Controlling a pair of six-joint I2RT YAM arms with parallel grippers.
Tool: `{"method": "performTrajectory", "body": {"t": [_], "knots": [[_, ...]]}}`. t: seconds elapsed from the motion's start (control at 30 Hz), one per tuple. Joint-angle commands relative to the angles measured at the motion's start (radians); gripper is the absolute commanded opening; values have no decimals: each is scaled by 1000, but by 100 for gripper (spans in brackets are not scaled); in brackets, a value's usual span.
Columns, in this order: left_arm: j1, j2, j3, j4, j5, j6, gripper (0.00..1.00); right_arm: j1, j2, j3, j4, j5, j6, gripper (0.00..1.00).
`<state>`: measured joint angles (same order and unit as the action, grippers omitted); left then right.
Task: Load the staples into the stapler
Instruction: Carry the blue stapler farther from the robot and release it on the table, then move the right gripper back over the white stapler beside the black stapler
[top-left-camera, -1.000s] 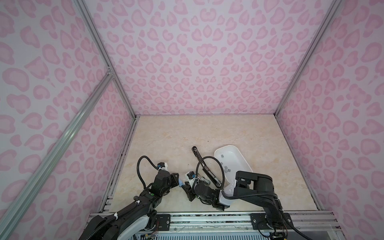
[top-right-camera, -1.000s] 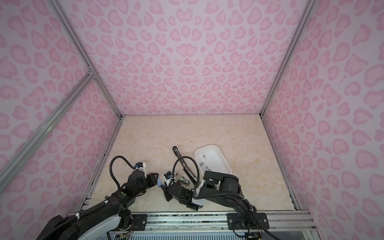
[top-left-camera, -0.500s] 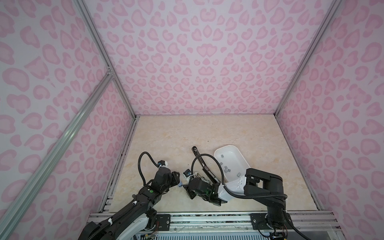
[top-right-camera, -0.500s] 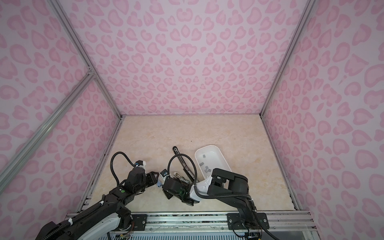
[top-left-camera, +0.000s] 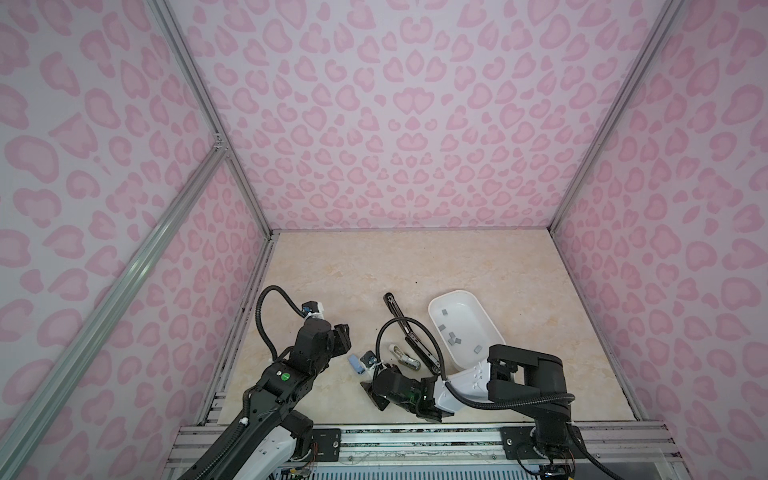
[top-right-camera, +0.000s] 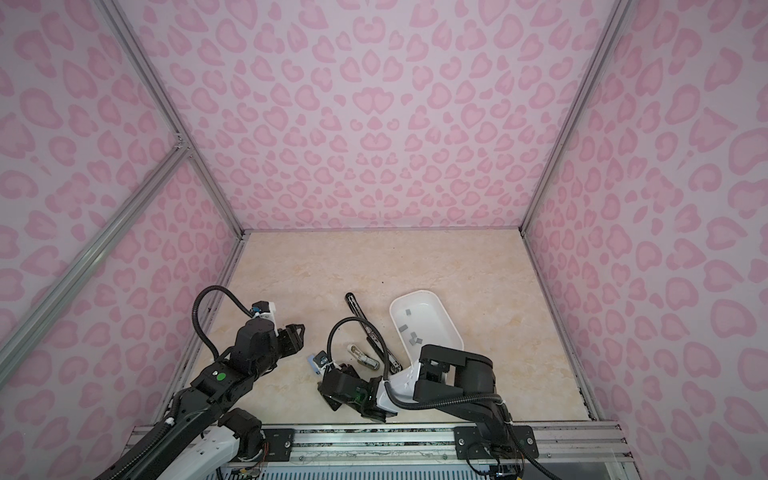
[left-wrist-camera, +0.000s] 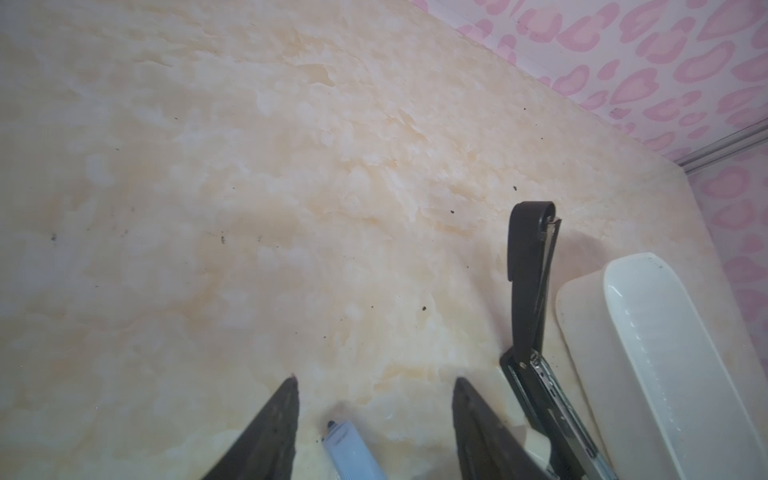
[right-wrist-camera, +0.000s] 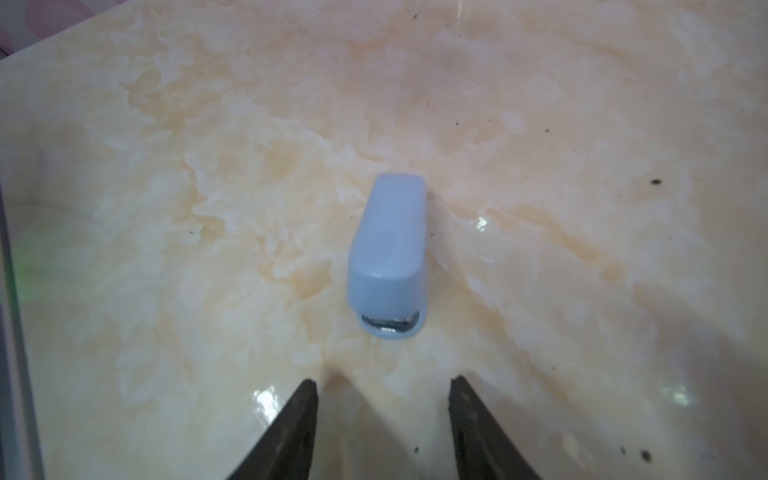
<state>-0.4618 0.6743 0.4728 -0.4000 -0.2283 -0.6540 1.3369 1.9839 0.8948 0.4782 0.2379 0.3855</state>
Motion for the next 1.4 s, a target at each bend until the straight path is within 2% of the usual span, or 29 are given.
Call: {"method": "performTrajectory", "body": {"t": [0.0,0.1,0.17,0.37,0.6,0.77,1.03,1.2,1.3,1.37], "knots": [[2,-29,-24,-142,-179,11,65,-12,58,55,-85,37,34,44],[2,-36,-85,-70,-127,19,64,-28,93,81,-84,43,43,38],[1,-29,-77,-80,-126,17,62,-39,107,100,-102,66,59,32],[0,-45,-82,-76,-114,21,62,-71,167,165,-109,59,59,25],[2,-86,-96,-74,-119,16,62,-114,251,281,-148,98,91,24],[1,-97,-100,-72,-119,18,62,-153,283,335,-158,45,104,26],[1,-104,-101,-77,-138,8,63,-145,186,269,-83,33,58,35],[2,-95,-91,-81,-135,15,64,-128,55,208,-60,11,-9,39],[1,-97,-77,-71,-56,38,64,-104,-73,130,-73,58,-55,42],[0,-111,-76,-31,42,49,64,-87,-179,40,-77,102,-78,45]]}}
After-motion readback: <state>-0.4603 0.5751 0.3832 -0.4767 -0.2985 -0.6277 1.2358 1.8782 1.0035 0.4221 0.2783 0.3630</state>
